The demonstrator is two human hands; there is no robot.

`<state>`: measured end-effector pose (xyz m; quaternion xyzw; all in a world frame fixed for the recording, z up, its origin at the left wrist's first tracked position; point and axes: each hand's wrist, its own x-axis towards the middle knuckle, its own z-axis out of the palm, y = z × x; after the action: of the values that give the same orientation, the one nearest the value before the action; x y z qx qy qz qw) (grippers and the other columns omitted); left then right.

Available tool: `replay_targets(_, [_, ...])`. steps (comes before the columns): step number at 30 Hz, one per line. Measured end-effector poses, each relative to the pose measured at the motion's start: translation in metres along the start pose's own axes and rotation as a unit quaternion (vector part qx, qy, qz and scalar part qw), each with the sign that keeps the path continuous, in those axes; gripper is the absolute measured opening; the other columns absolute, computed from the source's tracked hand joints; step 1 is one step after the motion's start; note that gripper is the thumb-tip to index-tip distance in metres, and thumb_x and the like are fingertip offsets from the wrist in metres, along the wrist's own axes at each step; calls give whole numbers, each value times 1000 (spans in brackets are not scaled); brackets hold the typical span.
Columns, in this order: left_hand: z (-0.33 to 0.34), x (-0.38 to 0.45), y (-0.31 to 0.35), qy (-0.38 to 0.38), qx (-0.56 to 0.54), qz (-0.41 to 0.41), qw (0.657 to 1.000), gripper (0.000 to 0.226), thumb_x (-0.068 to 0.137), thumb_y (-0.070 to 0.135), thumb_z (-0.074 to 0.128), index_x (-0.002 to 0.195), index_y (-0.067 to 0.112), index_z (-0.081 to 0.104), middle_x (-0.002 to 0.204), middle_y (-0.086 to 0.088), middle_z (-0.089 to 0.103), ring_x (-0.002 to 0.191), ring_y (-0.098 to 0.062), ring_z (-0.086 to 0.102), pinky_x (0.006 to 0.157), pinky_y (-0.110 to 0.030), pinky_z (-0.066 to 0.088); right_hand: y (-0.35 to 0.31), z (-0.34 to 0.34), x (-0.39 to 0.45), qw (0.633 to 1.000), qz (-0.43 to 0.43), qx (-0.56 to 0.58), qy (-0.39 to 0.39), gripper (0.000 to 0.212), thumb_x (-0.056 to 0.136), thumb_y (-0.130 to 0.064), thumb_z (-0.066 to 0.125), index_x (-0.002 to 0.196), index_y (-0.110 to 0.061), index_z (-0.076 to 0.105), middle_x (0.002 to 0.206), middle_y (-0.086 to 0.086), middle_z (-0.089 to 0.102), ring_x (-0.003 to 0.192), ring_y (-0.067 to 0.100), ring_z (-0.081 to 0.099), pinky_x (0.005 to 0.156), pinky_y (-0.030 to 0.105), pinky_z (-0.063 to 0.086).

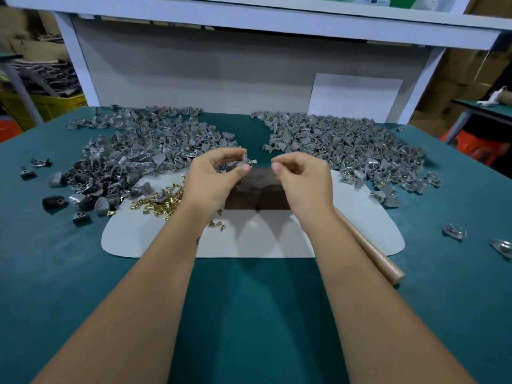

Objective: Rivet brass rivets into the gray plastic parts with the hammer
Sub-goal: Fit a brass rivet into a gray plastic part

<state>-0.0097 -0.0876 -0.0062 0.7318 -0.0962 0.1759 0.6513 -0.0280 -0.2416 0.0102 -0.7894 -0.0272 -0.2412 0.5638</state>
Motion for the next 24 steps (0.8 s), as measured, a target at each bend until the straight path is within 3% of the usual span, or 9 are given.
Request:
replay_targets(4, [3, -1, 2, -21, -4, 11, 1000, 29, 84, 3, 74, 108, 17, 70, 102, 7, 71, 92, 10, 64, 85, -13, 52, 1, 0, -2, 1000, -12, -8, -21, 25, 81, -11, 71, 73, -34, 68, 74, -14, 68, 76, 6, 65, 82, 33, 56])
replay_targets(8, [4, -1, 1, -42, -22, 4, 999, 28, 83, 4, 75, 107, 19, 70, 102, 4, 73, 94, 2, 68, 83, -14, 53, 0, 1, -2, 999, -27, 15, -22, 30, 86, -5, 64, 74, -33, 64, 73, -5, 70, 69, 12, 69, 79, 42, 58])
replay_targets(13, [5, -1, -1, -65, -32, -17, 997, 29, 82, 6, 77, 106, 22, 70, 100, 4, 74, 94, -1, 69, 84, -14, 52, 1, 0, -2, 998, -35, 43, -14, 25, 89, 0, 57, 79, -23, 57, 76, -1, 71, 69, 8, 69, 77, 36, 58])
replay_targets(18, [6, -3, 0, -74, -34, -30, 996, 23, 80, 8, 78, 98, 21, 72, 91, 5, 75, 88, -3, 70, 84, -18, 55, 3, 1, 2, 998, -62, -19, 9, 20, 84, -5, 66, 75, -23, 64, 75, -12, 63, 71, -1, 57, 71, 14, 46])
replay_targets(21, [7, -5, 0, -76, -21, -29, 996, 23, 79, 7, 79, 95, 22, 73, 83, 11, 74, 78, 2, 69, 75, -14, 54, 4, 0, 4, 999, -46, -12, -7, 21, 83, -2, 66, 75, -21, 64, 73, -13, 62, 72, 3, 59, 72, 15, 47])
replay_targets(24, [6, -5, -1, -78, 12, -26, 997, 23, 79, 10, 80, 93, 27, 73, 87, 12, 73, 77, 4, 66, 79, -16, 53, 5, -1, 4, 999, -42, -18, -28, 23, 83, 1, 64, 75, -20, 64, 73, -9, 63, 75, 9, 62, 74, 19, 50])
